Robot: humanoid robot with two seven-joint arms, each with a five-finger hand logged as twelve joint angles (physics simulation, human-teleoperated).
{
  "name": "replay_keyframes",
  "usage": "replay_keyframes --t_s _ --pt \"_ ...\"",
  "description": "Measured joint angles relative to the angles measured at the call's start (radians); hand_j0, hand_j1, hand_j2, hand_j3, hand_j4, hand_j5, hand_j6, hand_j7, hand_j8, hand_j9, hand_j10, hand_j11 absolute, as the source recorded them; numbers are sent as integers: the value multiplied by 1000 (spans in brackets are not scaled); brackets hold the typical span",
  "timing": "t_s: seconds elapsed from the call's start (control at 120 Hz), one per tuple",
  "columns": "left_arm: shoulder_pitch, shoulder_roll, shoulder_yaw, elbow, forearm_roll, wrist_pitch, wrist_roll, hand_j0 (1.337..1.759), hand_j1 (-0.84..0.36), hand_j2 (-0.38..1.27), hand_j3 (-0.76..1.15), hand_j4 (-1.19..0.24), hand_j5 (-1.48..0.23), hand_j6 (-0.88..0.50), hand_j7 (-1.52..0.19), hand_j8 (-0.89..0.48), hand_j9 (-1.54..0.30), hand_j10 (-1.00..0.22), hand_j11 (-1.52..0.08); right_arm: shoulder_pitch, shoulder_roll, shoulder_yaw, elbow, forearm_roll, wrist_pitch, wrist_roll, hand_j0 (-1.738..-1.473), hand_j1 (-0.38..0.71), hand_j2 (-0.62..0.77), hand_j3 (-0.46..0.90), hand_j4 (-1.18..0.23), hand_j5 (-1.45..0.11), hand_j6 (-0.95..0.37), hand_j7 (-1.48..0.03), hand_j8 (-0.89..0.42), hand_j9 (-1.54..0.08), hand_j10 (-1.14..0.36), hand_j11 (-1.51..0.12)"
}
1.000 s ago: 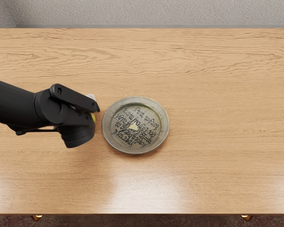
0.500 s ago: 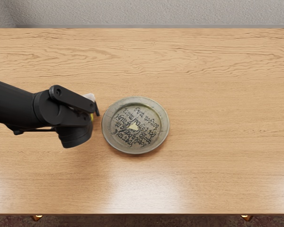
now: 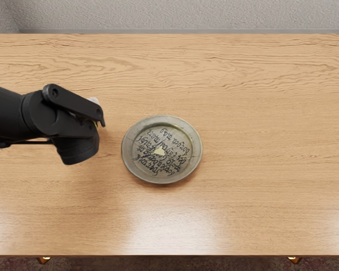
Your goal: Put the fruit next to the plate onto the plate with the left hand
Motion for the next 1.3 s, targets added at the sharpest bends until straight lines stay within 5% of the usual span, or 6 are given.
replay_keyframes --t_s 0.3,0.85,0.983,1.142,1.3 --pt "-129 -6 -10 -113 0 -1 37 1646 -258 263 0 -745 -1018 -603 -999 -455 -1017 -506 -1032 0 0 0 0 0 0 0 -1658 -303 -7 0 -39 -50 -39 -50 -39 -50 -39 -50" --pt "-240 -100 -169 -128 -30 0 94 1648 -227 224 0 -730 -989 -703 -978 -536 -980 -550 -992 0 0 0 0 0 0 0 -1658 -303 -7 0 -39 -50 -39 -50 -39 -50 -39 -50" --pt "-228 -100 -208 -115 -55 1 100 1649 -249 254 0 -731 -983 -717 -974 -523 -976 -542 -987 0 0 0 0 0 0 0 -1658 -303 -7 0 -39 -50 -39 -50 -39 -50 -39 -50" --pt "-133 -100 -248 -82 -54 1 100 1649 -239 176 0 -721 -966 -710 -958 -520 -958 -526 -971 0 0 0 0 0 0 0 -1658 -303 -7 0 -39 -50 -39 -50 -39 -50 -39 -50" --pt "-67 -100 -284 -35 -19 1 96 1651 -265 284 0 -712 -947 -708 -942 -557 -943 -551 -952 0 0 0 0 0 0 0 -1658 -303 -7 0 -39 -50 -39 -50 -39 -50 -39 -50"
